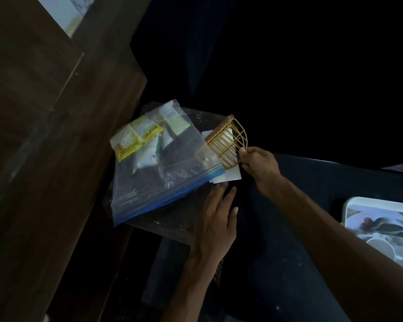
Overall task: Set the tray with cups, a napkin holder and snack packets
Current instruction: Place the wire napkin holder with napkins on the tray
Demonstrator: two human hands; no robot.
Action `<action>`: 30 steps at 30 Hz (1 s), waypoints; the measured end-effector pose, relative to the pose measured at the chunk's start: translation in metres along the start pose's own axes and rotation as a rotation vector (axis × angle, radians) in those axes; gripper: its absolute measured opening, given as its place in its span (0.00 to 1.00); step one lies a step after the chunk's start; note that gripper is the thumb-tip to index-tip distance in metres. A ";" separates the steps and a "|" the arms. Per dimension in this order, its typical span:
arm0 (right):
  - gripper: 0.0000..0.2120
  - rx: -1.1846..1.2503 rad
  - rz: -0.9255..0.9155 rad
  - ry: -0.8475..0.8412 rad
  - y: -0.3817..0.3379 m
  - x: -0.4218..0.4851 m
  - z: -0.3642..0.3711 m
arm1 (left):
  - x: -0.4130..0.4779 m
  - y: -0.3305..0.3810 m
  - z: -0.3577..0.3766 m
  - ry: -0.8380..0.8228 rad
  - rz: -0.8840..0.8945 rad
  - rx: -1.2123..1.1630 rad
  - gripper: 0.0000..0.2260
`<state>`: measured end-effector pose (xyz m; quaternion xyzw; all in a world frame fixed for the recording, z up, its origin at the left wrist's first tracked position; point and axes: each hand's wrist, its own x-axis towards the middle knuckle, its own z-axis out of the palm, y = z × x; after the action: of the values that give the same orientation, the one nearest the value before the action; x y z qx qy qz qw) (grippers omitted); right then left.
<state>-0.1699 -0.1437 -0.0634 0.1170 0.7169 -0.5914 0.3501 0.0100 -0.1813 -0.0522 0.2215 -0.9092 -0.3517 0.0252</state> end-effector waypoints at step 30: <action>0.08 0.210 -0.099 0.026 -0.032 0.007 -0.037 | 0.033 -0.016 0.008 -0.072 -0.116 0.403 0.25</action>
<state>-0.2070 -0.1198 -0.0407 0.1252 0.6603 -0.6784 0.2968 -0.0149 -0.2001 -0.0723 0.2611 -0.9472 -0.1715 -0.0724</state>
